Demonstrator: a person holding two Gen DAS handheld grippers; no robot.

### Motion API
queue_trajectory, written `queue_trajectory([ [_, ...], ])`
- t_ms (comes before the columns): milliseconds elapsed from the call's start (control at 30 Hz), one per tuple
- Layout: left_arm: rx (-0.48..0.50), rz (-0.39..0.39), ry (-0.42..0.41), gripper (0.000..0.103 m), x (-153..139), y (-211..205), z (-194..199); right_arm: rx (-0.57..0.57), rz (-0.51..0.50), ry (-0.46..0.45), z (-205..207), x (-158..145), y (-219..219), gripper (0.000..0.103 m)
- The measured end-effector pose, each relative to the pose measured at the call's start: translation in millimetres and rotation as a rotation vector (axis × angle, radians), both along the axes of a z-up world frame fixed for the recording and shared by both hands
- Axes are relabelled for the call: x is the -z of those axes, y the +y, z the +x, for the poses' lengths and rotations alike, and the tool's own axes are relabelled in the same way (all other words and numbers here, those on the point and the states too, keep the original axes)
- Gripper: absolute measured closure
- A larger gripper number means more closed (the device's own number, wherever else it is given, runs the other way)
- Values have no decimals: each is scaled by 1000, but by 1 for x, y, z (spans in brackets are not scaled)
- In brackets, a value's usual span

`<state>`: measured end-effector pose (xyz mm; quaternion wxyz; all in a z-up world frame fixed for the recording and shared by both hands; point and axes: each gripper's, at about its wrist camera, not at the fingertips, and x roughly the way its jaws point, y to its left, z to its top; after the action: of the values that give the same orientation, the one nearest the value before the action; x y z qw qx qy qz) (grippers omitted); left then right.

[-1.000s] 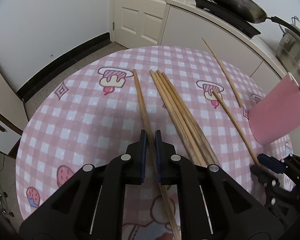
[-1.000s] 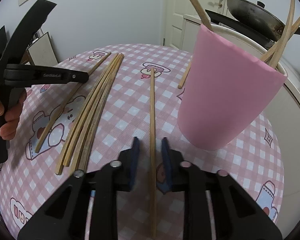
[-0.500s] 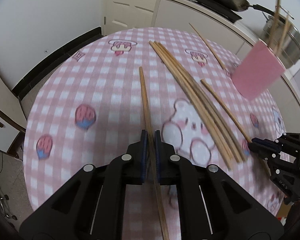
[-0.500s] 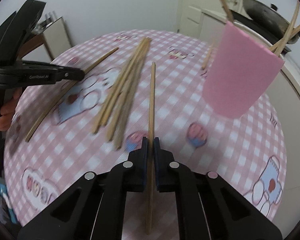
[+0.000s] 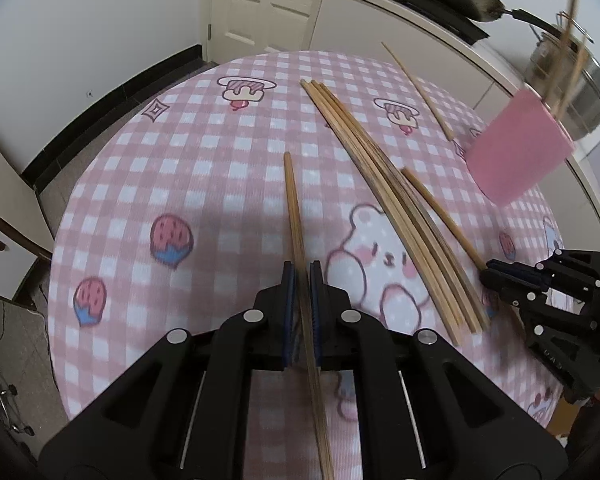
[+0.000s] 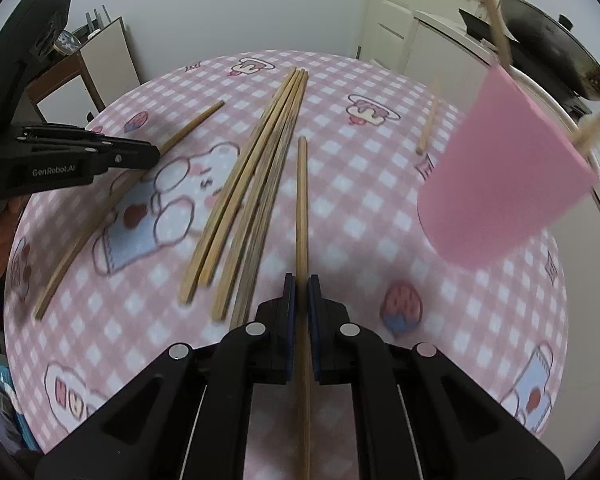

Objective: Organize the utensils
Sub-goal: 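Lift both held chopsticks upright and carry them above the pink cup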

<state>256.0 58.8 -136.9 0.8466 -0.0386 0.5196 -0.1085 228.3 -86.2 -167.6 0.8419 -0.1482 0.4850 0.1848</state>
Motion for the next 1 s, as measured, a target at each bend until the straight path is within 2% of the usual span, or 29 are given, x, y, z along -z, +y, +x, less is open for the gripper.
queue_trajectory([
  [200, -8, 7, 11, 95, 1, -3, 22, -8, -21, -1, 28, -1, 12, 92],
  [700, 1, 4, 35, 95, 2, -5, 55, -10, -31, -4, 70, -1, 35, 94],
  [767, -1, 5, 28, 95, 2, -5, 55, -11, -25, -5, 70, -1, 36, 99],
  [1000, 1, -8, -57, 95, -15, -4, 42, -10, 15, -67, 54, -20, 29, 99],
])
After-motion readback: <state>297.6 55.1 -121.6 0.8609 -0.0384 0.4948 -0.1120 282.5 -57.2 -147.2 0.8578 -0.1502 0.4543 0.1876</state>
